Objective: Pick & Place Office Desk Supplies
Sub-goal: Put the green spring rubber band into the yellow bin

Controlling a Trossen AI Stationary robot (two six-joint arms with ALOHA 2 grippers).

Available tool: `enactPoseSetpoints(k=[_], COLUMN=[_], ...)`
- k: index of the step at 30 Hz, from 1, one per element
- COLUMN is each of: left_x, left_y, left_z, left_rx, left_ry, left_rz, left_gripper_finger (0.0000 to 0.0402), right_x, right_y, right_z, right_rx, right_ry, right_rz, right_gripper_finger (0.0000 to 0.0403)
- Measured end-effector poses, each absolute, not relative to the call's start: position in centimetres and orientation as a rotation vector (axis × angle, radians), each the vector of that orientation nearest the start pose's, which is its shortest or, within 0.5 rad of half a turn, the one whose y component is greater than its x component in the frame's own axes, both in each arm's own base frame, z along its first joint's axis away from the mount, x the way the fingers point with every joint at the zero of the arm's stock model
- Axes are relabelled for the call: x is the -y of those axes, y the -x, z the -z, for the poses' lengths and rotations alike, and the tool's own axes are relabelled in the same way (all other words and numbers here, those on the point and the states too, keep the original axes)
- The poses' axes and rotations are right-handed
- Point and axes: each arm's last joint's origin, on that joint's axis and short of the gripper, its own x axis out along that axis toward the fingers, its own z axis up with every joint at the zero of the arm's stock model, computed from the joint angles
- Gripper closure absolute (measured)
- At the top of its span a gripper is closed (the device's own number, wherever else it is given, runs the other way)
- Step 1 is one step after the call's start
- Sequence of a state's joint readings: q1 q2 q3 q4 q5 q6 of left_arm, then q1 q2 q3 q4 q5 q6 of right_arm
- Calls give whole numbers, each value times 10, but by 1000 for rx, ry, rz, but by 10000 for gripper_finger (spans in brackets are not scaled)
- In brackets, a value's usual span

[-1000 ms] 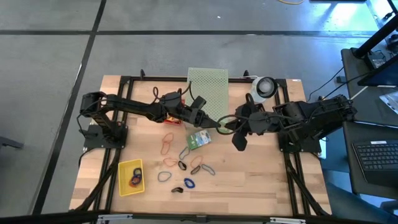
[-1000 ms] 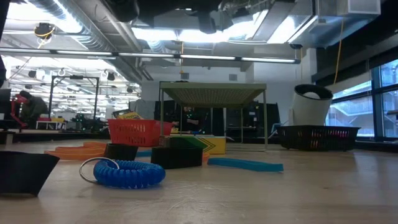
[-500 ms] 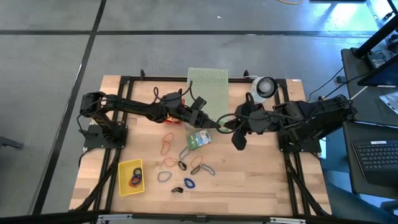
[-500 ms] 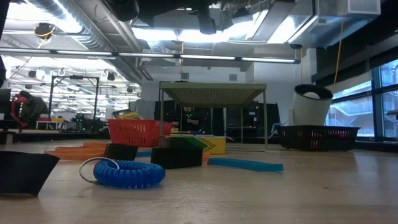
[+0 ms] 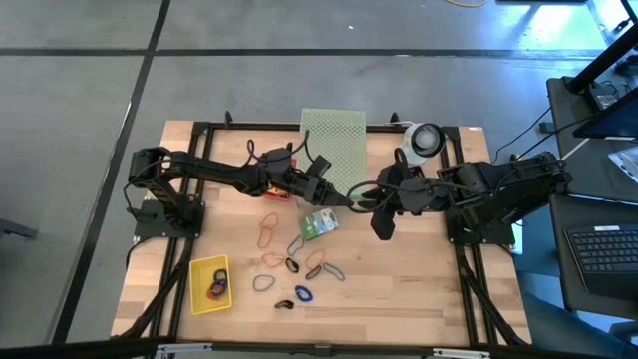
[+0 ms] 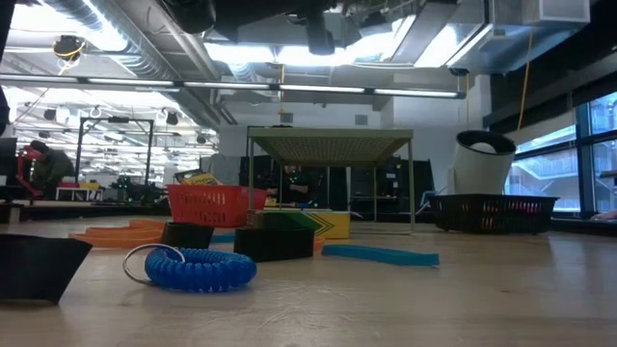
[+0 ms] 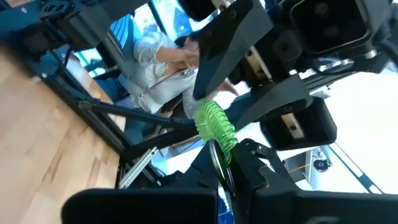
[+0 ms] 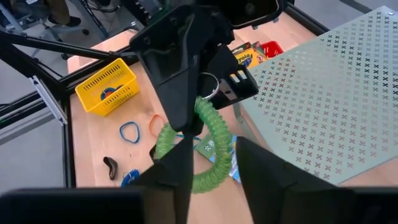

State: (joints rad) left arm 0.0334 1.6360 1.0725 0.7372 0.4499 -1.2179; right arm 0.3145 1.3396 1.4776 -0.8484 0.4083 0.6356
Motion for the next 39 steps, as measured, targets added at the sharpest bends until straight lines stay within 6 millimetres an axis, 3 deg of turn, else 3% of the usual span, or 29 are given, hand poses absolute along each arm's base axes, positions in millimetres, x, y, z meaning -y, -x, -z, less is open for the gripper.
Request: enactPoseSetpoints(k=[5, 9, 18, 22, 28, 32, 39], left_x=[2, 3, 3, 19, 53, 78, 116], left_y=[-367, -355, -285, -250, -203, -186, -174], left_z=[-297, -305, -338, -339, -318, -306, -282], left_rx=[-220, -309, -471, -620, -994, -1174, -1436], left_ry=[1158, 1113, 975, 916, 842, 791, 661], left_rz=[475, 485, 289, 154, -51, -113, -165], left_gripper_finger=[398, 398, 398, 398, 398, 398, 398], right_x=[-71, -71, -65, -64, -58, -54, -48], right_y=[-256, -253, -237, -234, -234, -235, -236], right_z=[-392, -394, -407, -407, -405, -406, -405], right_rx=[-608, -599, -557, -568, -583, -580, -583], right_ry=[-371, -380, -361, -328, -298, -301, -303], right_rz=[289, 288, 270, 269, 309, 330, 352], right_gripper_finger=[236, 219, 231, 242, 254, 260, 267])
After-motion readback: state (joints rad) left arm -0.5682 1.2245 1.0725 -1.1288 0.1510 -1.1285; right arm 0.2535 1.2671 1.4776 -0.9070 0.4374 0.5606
